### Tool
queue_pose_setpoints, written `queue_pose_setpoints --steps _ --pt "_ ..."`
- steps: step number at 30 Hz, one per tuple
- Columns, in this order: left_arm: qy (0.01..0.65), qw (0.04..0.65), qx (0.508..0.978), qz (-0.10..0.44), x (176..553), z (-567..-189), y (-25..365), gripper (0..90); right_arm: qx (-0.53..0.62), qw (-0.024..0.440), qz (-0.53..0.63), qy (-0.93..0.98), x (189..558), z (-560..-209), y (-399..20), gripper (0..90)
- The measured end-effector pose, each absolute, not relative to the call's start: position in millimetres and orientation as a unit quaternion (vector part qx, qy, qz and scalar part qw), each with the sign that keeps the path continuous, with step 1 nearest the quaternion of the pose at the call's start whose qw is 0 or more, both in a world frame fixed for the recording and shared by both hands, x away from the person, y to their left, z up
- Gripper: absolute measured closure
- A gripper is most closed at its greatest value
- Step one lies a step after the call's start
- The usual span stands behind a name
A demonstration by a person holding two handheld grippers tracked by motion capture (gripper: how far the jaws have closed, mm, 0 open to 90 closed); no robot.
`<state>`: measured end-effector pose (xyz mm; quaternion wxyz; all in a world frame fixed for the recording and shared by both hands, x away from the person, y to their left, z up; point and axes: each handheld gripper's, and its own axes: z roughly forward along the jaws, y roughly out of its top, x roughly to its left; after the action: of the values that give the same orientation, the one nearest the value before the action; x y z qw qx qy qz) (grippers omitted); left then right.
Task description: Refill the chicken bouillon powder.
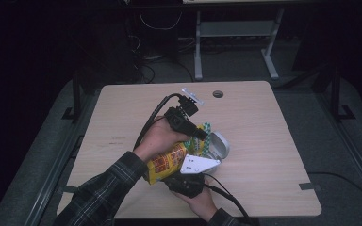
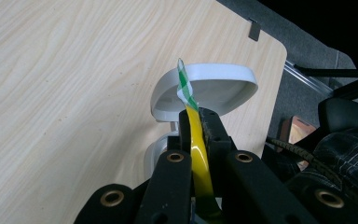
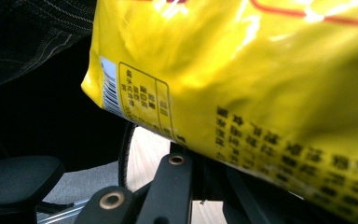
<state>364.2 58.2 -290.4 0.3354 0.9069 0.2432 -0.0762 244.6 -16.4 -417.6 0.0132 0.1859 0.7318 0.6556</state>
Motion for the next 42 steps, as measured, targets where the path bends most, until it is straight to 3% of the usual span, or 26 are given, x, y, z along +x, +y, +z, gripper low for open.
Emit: queue_pose_setpoints --steps 42 --pt "0.242 0.332 0.908 -0.076 364.8 -291.0 56.9 89.9 0.183 0.013 0.656 0.732 243.1 -416.7 -15.1 90.0"
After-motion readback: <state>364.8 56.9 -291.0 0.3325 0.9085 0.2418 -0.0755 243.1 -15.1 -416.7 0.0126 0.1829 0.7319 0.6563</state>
